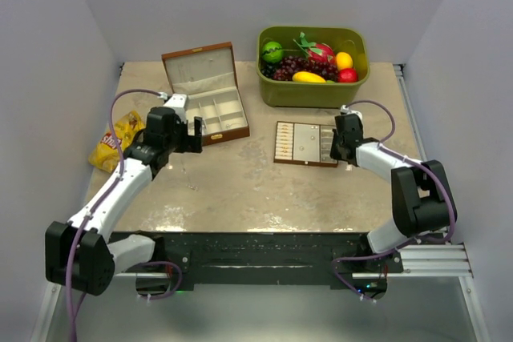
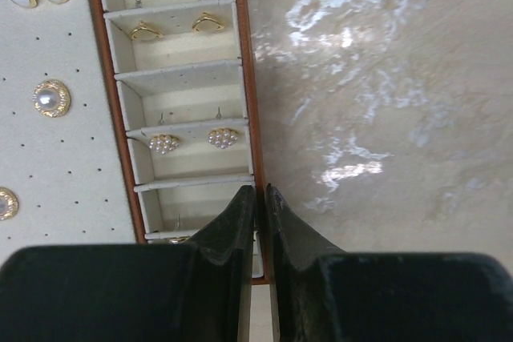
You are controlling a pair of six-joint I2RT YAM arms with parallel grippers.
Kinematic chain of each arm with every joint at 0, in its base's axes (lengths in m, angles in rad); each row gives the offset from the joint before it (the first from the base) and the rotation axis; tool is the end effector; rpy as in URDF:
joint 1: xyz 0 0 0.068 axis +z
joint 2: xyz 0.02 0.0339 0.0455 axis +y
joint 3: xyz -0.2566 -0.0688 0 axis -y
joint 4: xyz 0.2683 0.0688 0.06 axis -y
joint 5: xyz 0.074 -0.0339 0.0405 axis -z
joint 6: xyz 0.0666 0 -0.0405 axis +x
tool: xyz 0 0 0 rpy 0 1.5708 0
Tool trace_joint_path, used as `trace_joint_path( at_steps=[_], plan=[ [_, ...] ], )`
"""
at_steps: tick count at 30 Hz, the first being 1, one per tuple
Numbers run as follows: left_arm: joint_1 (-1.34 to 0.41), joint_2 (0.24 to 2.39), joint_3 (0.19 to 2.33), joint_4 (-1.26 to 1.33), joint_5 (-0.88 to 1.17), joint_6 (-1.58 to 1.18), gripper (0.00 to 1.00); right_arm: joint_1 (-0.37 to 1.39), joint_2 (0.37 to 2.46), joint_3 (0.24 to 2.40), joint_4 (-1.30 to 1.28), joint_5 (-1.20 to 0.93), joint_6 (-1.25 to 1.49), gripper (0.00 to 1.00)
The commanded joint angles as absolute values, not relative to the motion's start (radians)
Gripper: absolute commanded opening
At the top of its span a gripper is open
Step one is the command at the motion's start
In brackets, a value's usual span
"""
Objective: Organize the mixed jewelry
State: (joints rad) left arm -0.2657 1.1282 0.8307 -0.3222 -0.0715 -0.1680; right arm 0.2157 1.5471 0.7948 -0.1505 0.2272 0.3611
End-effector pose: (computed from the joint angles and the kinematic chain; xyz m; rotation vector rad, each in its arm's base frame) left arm 0.2893 -0.0738 0.2425 0.0667 2.1926 -0.1664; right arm 0.3322 0.0574 0.1215 0.2736 2.4265 -0.0261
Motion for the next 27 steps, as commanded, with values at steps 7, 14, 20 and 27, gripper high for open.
trace_joint_path(
  at_steps=[7,14,20,27],
  plan=[
    [-0.089,1.348,0.995,-0.322,-0.005,-0.239,1.00,0.126,1.502,0.867,-0.176,0.382,0.189,0.11],
    [-0.049,1.529,1.114,-0.341,0.083,-0.209,0.99,0.110,1.542,0.873,-0.167,0.301,0.170,0.14],
    [-0.045,1.661,1.166,-0.334,0.091,-0.212,0.89,0.112,1.485,0.853,-0.164,0.243,0.178,0.25],
    [-0.038,1.761,1.235,-0.360,0.103,-0.229,0.60,0.110,1.401,0.856,-0.196,0.181,0.219,0.40]
  ],
)
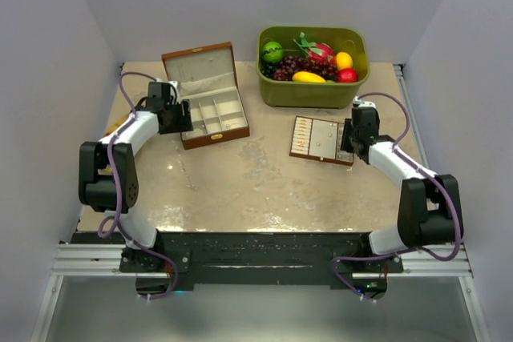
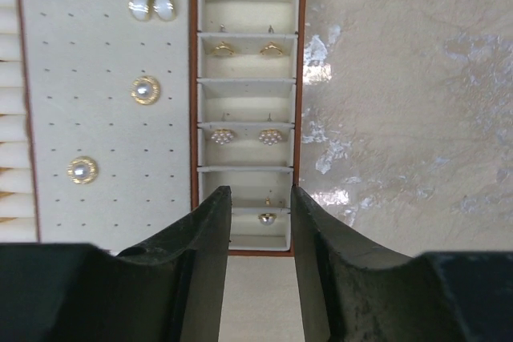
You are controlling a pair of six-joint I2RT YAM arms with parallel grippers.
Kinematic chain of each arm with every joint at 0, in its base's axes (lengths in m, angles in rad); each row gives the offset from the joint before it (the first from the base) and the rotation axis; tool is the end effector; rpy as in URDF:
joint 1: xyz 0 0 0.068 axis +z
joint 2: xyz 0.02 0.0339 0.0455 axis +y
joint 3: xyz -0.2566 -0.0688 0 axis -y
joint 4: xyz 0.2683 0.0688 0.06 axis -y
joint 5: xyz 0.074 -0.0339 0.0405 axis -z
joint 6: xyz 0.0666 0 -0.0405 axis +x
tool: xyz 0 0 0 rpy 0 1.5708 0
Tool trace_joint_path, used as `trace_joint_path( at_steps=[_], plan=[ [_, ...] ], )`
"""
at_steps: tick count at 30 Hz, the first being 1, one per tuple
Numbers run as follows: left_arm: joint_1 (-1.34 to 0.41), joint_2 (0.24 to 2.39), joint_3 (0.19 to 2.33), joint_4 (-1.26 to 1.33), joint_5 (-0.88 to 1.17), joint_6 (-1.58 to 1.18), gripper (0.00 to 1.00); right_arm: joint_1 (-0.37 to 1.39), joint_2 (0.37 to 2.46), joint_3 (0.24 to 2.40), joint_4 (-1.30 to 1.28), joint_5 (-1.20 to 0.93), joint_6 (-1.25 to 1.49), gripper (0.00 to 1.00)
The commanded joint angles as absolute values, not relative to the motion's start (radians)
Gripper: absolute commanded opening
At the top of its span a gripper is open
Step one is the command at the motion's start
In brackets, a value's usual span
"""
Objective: Organize the mixed jewelry
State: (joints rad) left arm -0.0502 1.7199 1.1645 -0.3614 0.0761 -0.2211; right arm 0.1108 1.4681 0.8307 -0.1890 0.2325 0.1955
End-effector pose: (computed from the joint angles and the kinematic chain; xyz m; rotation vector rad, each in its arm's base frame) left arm 0.4024 -0.0253 0.1653 -0.1809 2.4893 -0.2086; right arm 0.3387 0.0222 0.1552 0.2083 2.3633 -0.1324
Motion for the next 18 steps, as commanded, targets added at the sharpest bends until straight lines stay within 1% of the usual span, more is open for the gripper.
trace_joint_path(
  at_steps=[1,2,4,5,7,8,11,18],
  plan=[
    [-0.037,1.767,1.232,-0.354,0.119,-0.232,0.56,0.110,1.373,0.856,-0.201,0.166,0.221,0.40],
    [-0.038,1.767,1.226,-0.350,0.129,-0.239,0.49,0.110,1.361,0.857,-0.210,0.152,0.230,0.41],
    [-0.040,1.763,1.209,-0.353,0.153,-0.248,0.41,0.110,1.316,0.853,-0.215,0.126,0.241,0.41],
    [-0.040,1.753,1.203,-0.356,0.159,-0.261,0.33,0.110,1.301,0.851,-0.219,0.111,0.251,0.41],
    [-0.046,1.738,1.166,-0.353,0.172,-0.273,0.26,0.110,1.278,0.847,-0.224,0.071,0.265,0.42],
    [-0.048,1.718,1.140,-0.354,0.170,-0.287,0.21,0.110,1.261,0.847,-0.229,0.054,0.278,0.42],
    [-0.060,1.672,1.079,-0.336,0.175,-0.311,0.15,0.112,1.237,0.845,-0.238,0.008,0.308,0.42],
    [-0.181,1.608,1.000,-0.330,0.115,-0.356,0.05,0.113,1.198,0.789,-0.183,-0.112,0.388,0.43]
  ],
)
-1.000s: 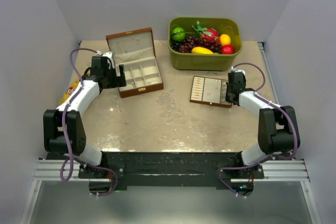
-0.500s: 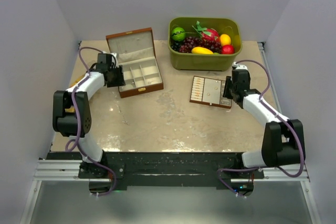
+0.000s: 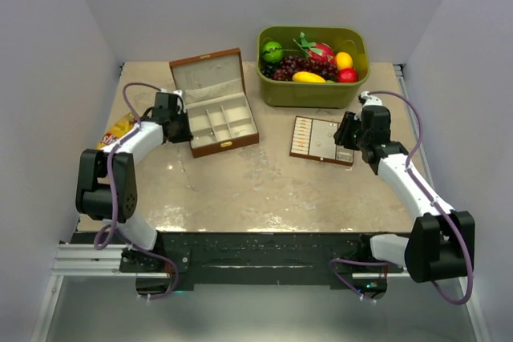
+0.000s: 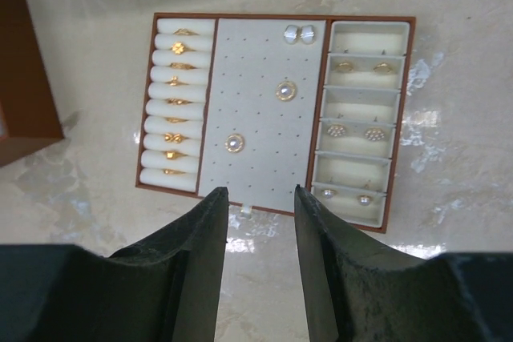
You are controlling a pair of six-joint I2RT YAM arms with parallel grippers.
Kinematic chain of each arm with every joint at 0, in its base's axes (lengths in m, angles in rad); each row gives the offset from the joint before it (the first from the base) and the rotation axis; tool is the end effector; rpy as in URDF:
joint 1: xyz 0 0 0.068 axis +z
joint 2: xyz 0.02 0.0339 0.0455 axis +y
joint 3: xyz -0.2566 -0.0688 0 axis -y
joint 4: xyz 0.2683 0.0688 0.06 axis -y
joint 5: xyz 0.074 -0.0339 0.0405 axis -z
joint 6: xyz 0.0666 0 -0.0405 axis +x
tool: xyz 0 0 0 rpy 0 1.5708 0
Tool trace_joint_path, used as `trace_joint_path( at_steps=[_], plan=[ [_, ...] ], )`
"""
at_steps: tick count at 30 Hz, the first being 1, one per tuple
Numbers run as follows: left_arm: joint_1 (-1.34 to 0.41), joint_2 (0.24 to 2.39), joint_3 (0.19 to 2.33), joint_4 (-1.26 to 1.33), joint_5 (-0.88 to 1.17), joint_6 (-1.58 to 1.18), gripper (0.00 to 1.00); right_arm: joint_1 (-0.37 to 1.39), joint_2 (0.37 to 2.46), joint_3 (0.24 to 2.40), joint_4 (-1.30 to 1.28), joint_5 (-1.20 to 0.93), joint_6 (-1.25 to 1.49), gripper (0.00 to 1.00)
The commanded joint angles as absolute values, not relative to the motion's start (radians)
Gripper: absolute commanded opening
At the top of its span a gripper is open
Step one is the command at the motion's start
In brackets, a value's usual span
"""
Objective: Organize the mixed jewelry
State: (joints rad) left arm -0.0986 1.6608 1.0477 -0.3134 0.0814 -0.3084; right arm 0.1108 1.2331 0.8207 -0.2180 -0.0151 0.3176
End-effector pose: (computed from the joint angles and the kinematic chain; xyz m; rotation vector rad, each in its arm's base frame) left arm 0.3790 -0.0429 0.1515 -0.2292 2.5031 -0.2698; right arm 0.3163 0.0362 0.2202 0.2200 2.2019 0.2554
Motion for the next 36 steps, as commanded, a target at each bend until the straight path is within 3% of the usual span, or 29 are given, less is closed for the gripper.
trace_joint_path(
  at_steps=[1,14,24,36],
  plan=[
    [-0.190,1.586,0.986,-0.321,0.112,-0.368,0.04,0.114,1.197,0.773,-0.173,-0.138,0.399,0.42],
    [-0.294,1.433,0.740,-0.163,0.146,-0.670,0.00,0.201,1.163,0.696,-0.147,-0.144,0.476,0.43],
    [-0.319,1.266,0.603,-0.213,0.023,-0.733,0.00,0.275,1.180,0.701,-0.138,-0.114,0.503,0.43],
    [-0.339,1.209,0.529,-0.140,0.060,-0.837,0.00,0.411,1.170,0.707,-0.106,-0.043,0.586,0.44]
  ],
)
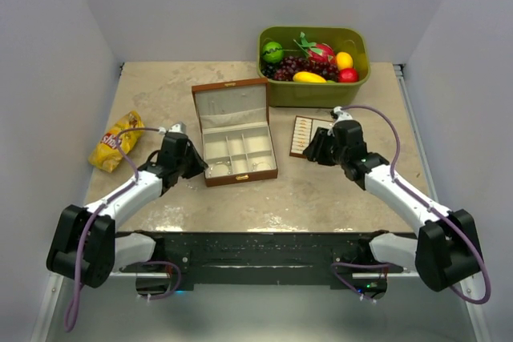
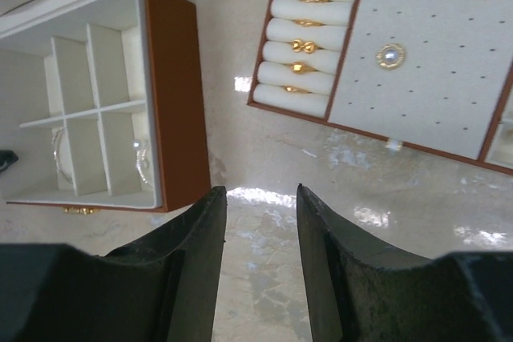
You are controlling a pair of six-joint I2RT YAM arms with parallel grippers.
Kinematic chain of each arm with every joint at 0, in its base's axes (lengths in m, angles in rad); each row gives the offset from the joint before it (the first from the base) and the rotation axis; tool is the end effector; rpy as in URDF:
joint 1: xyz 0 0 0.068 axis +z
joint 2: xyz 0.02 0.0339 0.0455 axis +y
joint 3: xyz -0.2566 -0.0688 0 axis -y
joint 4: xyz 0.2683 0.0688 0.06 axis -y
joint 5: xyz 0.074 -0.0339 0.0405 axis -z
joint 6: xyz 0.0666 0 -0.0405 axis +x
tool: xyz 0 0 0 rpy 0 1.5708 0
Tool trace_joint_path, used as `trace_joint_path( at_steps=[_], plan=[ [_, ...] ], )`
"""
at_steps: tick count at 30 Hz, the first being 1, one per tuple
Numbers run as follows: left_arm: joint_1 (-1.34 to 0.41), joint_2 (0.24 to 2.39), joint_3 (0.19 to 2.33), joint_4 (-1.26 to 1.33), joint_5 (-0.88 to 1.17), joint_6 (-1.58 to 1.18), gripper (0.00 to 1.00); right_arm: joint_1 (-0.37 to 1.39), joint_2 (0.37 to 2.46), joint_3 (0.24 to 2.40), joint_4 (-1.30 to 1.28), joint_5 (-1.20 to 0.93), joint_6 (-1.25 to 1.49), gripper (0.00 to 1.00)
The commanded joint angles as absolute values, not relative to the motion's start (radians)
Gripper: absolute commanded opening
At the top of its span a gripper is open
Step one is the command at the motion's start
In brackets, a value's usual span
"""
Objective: Organize the mixed jewelry
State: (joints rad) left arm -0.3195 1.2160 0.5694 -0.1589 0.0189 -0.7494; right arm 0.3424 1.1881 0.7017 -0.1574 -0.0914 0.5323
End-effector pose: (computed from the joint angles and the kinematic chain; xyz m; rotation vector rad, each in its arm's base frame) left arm 0.2640 -0.0887 0.1390 -0.5118 2.3877 -0.5205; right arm 0.2821 0.1070 0.1949 0.1638 2.2687 0.5756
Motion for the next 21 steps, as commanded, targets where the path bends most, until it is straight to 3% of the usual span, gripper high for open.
trace_joint_path(
  at_steps=[1,8,11,18,21],
  plan=[
    [-0.347,1.207,0.520,-0.129,0.060,-0.862,0.00,0.420,1.181,0.707,-0.103,-0.041,0.597,0.44],
    [-0.405,1.212,0.518,-0.098,0.045,-0.916,0.00,0.511,1.206,0.727,-0.091,-0.003,0.621,0.44],
    [-0.407,1.216,0.543,-0.135,0.015,-0.890,0.08,0.537,1.209,0.742,-0.095,-0.003,0.624,0.44],
    [-0.407,1.122,0.606,-0.231,-0.080,-0.810,0.51,0.652,1.210,0.779,-0.087,0.041,0.637,0.44],
    [-0.407,1.037,0.650,-0.279,-0.145,-0.746,0.63,0.722,1.213,0.796,-0.087,0.087,0.641,0.44]
  ],
)
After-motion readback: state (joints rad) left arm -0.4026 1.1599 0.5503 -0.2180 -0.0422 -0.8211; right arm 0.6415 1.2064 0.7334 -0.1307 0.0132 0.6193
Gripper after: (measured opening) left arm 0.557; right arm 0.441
